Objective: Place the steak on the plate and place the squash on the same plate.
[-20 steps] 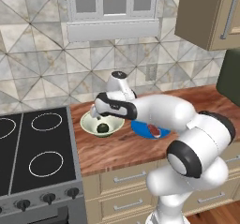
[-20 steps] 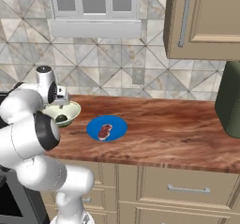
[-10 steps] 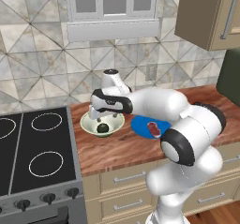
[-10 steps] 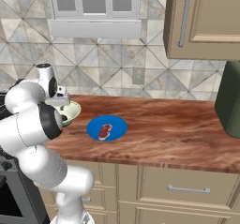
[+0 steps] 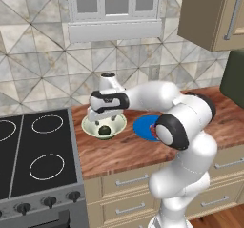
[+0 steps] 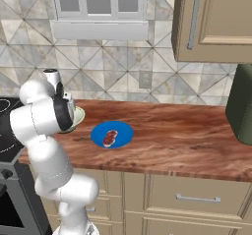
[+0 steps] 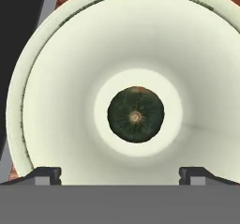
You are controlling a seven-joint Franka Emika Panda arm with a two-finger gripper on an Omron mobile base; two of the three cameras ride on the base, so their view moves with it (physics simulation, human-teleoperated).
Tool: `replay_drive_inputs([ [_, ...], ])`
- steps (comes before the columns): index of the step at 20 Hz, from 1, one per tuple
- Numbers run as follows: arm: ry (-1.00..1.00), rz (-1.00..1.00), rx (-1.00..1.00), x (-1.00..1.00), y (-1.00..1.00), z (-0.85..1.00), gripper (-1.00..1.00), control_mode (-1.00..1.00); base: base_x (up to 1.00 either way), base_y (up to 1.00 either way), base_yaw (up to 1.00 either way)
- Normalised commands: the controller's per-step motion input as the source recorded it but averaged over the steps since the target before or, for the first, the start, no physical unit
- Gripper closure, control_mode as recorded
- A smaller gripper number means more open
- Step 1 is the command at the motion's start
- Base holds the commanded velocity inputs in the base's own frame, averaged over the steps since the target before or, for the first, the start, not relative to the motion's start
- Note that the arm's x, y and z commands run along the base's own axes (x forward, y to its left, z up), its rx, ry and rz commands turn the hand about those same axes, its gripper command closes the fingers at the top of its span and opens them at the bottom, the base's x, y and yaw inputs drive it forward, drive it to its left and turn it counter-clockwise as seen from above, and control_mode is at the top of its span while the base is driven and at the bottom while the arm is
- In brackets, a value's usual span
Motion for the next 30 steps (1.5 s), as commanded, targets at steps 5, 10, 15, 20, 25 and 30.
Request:
replay_drive_inputs([
  [5,0.0,0.0,-0.01,0.3,0.04,0.0,-1.0,-1.0,0.0,0.0,0.0],
  [10,0.02,0.0,-0.01,0.39,-0.1,-0.01,-1.0,-1.0,0.0,0.0,0.0],
  [15,0.03,0.0,0.0,0.15,-0.11,-0.02,-1.0,-1.0,0.0,0.0,0.0],
  [20,0.06,0.0,0.0,-0.24,0.0,-0.19,-1.0,-1.0,0.0,0.0,0.0],
  [25,0.03,0.0,0.0,-0.13,0.0,-0.34,-1.0,-1.0,0.0,0.0,0.0],
  [30,0.0,0.0,0.0,0.0,0.0,-0.39,-1.0,-1.0,0.0,0.0,0.0],
])
